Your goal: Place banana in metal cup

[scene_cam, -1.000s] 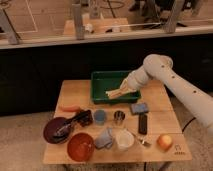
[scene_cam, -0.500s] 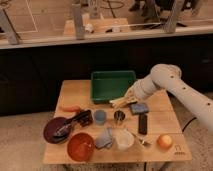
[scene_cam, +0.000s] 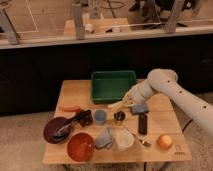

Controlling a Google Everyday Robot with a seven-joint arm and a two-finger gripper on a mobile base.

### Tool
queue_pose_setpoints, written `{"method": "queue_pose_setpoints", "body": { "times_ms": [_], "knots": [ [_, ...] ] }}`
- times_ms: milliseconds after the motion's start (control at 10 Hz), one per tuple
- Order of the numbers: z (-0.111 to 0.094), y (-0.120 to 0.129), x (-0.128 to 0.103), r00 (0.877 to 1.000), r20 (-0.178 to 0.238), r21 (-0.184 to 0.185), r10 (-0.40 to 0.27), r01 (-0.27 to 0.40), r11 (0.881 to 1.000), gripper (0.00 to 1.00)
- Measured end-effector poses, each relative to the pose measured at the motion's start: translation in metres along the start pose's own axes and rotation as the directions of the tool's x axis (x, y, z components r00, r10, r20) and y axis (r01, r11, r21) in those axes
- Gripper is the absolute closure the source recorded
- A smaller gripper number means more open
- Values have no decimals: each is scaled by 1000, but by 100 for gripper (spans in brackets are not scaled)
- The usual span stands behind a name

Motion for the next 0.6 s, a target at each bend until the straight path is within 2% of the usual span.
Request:
{"method": "queue_pose_setpoints", "body": {
  "times_ms": [600],
  "knots": [
    [14, 18, -11, 997, 39, -9, -72, 73, 997, 100]
  ]
}}
